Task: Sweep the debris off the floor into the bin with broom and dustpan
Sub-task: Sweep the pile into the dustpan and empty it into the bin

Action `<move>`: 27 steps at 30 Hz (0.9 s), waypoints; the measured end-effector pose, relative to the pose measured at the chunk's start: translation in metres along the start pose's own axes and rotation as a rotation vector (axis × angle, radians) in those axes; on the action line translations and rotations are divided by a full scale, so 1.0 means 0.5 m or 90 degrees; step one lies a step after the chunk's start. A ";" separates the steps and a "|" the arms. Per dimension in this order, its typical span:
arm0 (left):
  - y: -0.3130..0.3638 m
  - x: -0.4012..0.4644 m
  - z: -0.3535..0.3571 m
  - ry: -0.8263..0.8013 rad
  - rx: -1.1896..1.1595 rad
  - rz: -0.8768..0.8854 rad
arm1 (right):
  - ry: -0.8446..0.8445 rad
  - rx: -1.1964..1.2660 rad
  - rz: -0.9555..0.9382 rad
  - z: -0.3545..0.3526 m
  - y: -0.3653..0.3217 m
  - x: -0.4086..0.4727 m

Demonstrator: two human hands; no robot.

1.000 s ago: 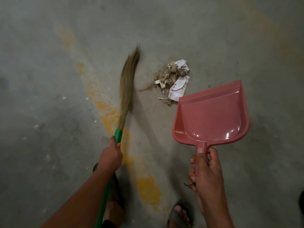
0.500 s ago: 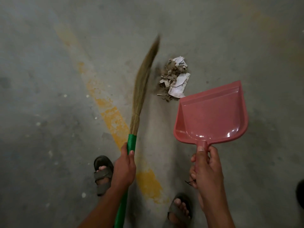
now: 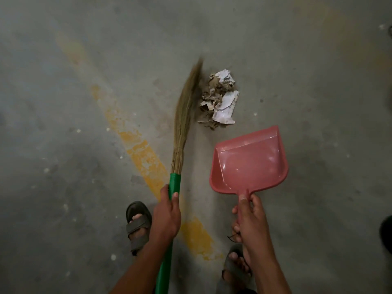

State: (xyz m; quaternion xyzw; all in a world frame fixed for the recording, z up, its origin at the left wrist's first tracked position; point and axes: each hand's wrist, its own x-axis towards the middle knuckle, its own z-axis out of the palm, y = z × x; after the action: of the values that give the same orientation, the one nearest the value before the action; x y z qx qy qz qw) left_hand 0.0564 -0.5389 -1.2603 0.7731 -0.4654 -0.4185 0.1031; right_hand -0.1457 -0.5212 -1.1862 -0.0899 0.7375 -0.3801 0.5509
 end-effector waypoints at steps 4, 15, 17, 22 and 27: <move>0.029 0.065 -0.023 0.001 -0.022 0.012 | -0.029 0.009 0.046 0.041 0.030 0.010; 0.147 0.344 -0.077 -0.070 -0.135 -0.049 | 0.001 -0.029 0.062 0.153 0.047 0.073; 0.164 0.376 -0.098 -0.072 -0.125 -0.022 | 0.002 -0.021 0.079 0.168 0.039 0.082; 0.200 0.458 -0.144 -0.069 -0.015 0.064 | 0.033 0.006 0.135 0.216 0.044 0.130; 0.234 0.511 -0.174 -0.064 0.051 0.136 | 0.001 0.056 0.215 0.281 0.075 0.185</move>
State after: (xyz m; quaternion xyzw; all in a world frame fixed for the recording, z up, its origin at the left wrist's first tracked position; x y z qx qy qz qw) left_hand 0.1022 -0.8285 -1.2822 0.7009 -0.5658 -0.4243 0.0927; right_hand -0.0462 -0.6109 -1.2943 0.0599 0.7252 -0.3140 0.6098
